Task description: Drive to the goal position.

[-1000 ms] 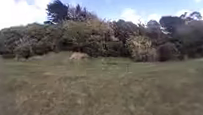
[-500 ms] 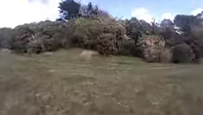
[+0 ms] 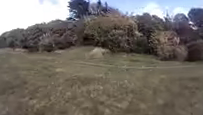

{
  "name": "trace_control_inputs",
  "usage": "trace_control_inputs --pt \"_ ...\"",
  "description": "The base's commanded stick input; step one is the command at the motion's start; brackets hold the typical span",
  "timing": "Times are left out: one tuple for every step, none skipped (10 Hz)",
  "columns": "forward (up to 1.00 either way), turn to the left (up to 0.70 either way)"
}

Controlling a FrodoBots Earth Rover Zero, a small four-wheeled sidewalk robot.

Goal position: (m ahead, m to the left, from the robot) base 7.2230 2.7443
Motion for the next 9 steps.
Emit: trace_control_inputs --pt "1.00 0.03" --pt "1.00 0.00" --pt "1.00 0.00" --pt "1.00 0.00" --pt "1.00 0.00" --pt "1.00 0.00" --pt "1.00 0.00" --pt "1.00 0.00" --pt "1.00 0.00"
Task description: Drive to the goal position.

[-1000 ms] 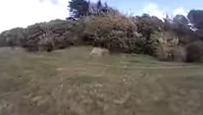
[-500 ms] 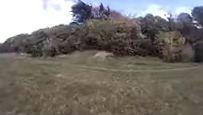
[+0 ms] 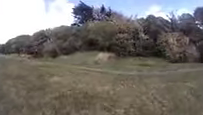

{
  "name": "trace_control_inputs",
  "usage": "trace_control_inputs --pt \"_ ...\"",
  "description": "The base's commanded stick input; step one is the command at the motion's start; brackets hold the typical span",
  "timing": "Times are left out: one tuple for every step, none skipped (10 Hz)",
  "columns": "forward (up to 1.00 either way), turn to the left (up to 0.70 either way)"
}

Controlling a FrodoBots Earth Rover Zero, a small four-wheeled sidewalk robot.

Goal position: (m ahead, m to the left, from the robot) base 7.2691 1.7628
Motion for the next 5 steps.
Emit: trace_control_inputs --pt "1.00 0.00" --pt "1.00 0.00" --pt "1.00 0.00" --pt "1.00 0.00" --pt "1.00 0.00"
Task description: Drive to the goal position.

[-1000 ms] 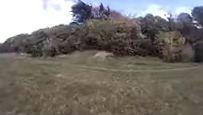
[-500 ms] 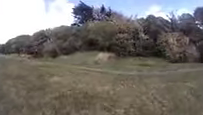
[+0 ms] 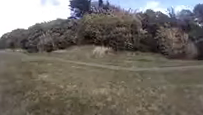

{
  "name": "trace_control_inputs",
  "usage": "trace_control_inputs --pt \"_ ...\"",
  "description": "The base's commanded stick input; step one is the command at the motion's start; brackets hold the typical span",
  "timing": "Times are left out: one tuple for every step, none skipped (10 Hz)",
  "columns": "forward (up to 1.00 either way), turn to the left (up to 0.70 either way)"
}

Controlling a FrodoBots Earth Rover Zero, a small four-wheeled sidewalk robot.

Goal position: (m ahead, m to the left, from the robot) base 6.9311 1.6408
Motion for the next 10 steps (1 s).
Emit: trace_control_inputs --pt "1.00 0.00" --pt "1.00 0.00" --pt "1.00 0.00" --pt "1.00 0.00" --pt "1.00 0.00" --pt "1.00 0.00" --pt "1.00 0.00" --pt "1.00 0.00" --pt "1.00 0.00" --pt "1.00 0.02"
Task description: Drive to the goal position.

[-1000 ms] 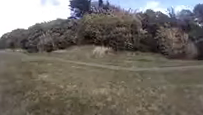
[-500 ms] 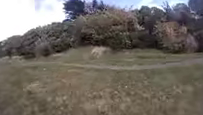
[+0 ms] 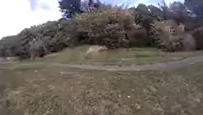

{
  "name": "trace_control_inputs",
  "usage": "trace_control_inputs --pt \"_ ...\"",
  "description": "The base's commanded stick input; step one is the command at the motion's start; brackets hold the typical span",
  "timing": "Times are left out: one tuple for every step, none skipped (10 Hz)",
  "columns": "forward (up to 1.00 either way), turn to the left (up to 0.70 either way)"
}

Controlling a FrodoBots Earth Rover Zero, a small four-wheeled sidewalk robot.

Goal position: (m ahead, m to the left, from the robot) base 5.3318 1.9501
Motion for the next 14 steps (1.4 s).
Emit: trace_control_inputs --pt "1.00 0.05" --pt "1.00 0.30" --pt "1.00 0.28" --pt "1.00 0.04" --pt "1.00 0.03" --pt "1.00 0.03" --pt "1.00 0.03" --pt "1.00 0.02" --pt "1.00 0.03" --pt "1.00 0.03" --pt "1.00 0.03" --pt "1.00 0.02" --pt "1.00 0.05" --pt "1.00 0.07"
